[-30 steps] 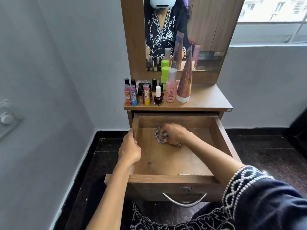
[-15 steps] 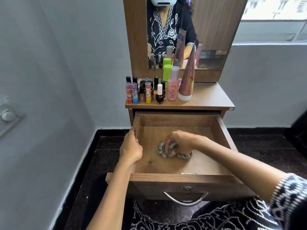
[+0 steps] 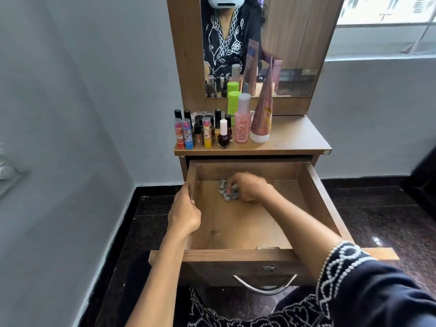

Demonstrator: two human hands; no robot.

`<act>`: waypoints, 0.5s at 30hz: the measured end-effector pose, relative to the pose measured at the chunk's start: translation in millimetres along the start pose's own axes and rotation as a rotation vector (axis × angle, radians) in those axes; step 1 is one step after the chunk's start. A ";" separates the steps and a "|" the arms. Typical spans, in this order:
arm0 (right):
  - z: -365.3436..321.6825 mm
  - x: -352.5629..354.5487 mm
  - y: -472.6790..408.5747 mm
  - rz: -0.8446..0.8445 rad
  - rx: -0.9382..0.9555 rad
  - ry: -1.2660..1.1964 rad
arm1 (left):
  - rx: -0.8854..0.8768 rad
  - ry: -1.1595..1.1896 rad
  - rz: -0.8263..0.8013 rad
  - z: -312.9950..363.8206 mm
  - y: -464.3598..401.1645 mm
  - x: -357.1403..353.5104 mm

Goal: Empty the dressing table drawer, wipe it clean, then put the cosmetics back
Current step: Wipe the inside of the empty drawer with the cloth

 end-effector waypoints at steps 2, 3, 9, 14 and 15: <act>30.1 2.8 7.8 -0.018 -0.057 -0.083 | -0.005 0.006 0.001 0.4 0.1 0.1; 43.2 4.3 11.4 -0.020 -0.080 -0.122 | -0.007 0.008 0.001 0.4 0.2 0.2; 76.3 6.3 18.7 -0.036 -0.166 -0.281 | -0.008 0.003 0.001 0.8 0.4 -0.9; 32.1 4.2 4.7 0.000 -0.028 -0.321 | 0.001 -0.006 0.006 -0.9 -3.1 -1.7; 19.1 2.0 0.6 -0.007 0.004 -0.322 | 0.003 -0.004 0.005 -1.2 -3.2 -1.9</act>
Point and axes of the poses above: each hand's wrist, its own y-axis away from the middle knuckle, its own x-axis out of the back of the hand, z = x × y, the point moved 9 cm from there along -y, towards the middle knuckle, and after that the axes turned 11 degrees about y, right-handed, at the moved point
